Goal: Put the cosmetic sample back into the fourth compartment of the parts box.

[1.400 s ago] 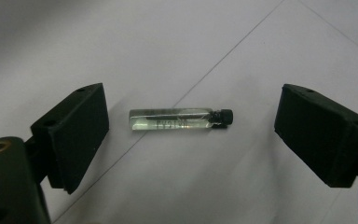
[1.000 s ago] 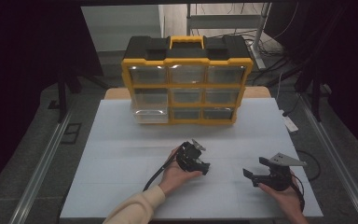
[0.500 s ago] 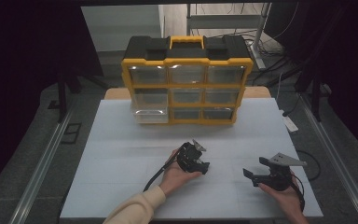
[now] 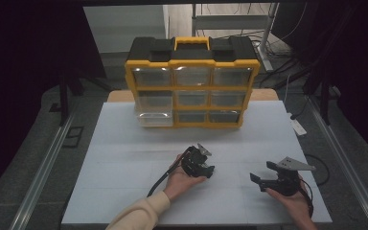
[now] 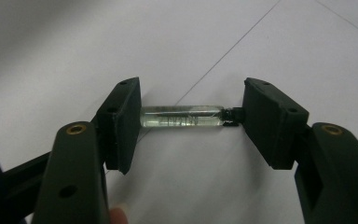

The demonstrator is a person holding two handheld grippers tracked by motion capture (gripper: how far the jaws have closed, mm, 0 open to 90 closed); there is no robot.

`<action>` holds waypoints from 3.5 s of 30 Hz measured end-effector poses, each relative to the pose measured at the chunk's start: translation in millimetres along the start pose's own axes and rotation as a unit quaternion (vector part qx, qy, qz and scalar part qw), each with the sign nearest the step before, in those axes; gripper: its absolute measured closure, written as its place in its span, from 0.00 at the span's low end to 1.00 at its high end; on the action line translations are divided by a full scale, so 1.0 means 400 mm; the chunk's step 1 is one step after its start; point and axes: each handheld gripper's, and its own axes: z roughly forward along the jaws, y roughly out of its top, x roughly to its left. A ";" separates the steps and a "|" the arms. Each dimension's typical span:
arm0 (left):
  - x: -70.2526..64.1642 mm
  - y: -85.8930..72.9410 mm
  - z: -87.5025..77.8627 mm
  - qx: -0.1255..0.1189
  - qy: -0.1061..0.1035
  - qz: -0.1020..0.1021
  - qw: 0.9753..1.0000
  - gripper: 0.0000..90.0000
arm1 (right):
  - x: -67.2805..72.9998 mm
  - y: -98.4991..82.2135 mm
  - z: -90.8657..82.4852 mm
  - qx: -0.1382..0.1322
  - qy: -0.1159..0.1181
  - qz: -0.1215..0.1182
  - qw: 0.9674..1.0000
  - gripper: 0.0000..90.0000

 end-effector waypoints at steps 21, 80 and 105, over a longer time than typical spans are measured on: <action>0.006 0.001 -0.026 -0.018 -0.009 0.003 1.000 0.44 | -0.001 -0.001 0.001 0.001 -0.001 -0.001 1.000 0.14; 0.077 0.043 -0.241 -0.145 -0.031 -0.023 0.989 0.44 | -0.002 -0.002 0.004 0.005 -0.002 -0.001 1.000 0.15; 0.117 0.048 -0.333 -0.196 -0.019 -0.033 0.980 0.44 | -0.003 -0.003 0.004 0.006 -0.003 -0.001 1.000 0.15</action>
